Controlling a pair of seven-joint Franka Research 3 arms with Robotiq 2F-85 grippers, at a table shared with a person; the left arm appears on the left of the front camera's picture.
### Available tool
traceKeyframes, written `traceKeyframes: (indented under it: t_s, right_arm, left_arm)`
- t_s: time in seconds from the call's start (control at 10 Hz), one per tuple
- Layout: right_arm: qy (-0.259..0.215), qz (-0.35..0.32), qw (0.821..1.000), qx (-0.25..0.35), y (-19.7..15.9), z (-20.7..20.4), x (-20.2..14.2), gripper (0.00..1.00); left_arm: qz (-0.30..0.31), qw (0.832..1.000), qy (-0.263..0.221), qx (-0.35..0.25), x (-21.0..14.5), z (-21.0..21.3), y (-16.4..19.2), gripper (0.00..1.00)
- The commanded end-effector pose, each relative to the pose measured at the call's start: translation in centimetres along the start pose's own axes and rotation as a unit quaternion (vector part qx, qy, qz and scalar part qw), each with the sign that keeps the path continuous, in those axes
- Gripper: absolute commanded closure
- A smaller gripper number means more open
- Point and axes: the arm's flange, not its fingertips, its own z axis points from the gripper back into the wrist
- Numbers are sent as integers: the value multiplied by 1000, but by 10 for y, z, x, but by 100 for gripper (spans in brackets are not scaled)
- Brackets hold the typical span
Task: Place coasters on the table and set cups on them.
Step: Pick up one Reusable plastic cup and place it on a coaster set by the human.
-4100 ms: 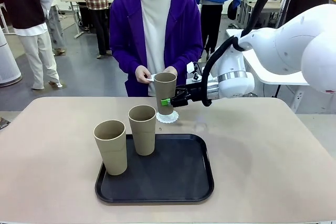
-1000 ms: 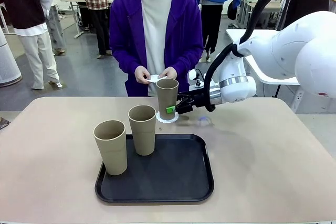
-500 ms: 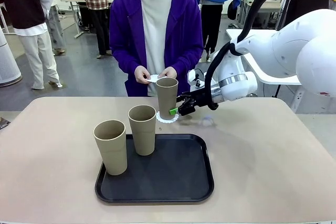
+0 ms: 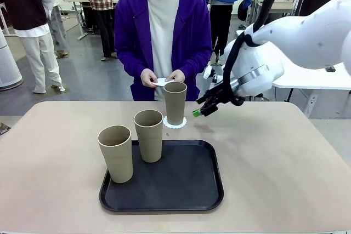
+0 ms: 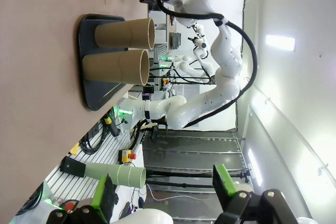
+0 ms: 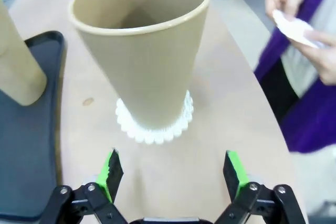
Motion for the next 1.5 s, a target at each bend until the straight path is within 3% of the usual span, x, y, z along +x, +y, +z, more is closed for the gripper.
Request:
traceKeyframes:
  t_s: [0.0, 0.1, 0.3, 0.5, 1.1, 1.2, 1.4]
  right_arm:
    - [77, -57, 995, -29, 24, 47, 22, 0]
    - [112, -94, 985, -91, 34, 68, 34, 0]
    - [167, -169, 958, -158, 54, 111, 64, 0]
    - [170, -202, 946, -186, 80, 141, 98, 0]
    - [249, -201, 927, -198, 121, 124, 151, 0]
    - [226, -188, 934, -202, 126, 135, 136, 0]
    - [226, -188, 934, -202, 126, 135, 136, 0]
  left_arm:
    - [-4, 1000, -5, -4, -1, 1, -2, 0]
    - [-4, 1000, -5, -4, -1, 1, -2, 0]
    - [-4, 1000, -5, -4, -1, 1, -2, 0]
    - [-4, 1000, -5, -4, -1, 1, -2, 0]
    - [-4, 1000, -5, -4, -1, 1, -2, 0]
    - [-4, 1000, -5, -4, -1, 1, -2, 0]
    - [-4, 1000, -5, -4, -1, 1, -2, 0]
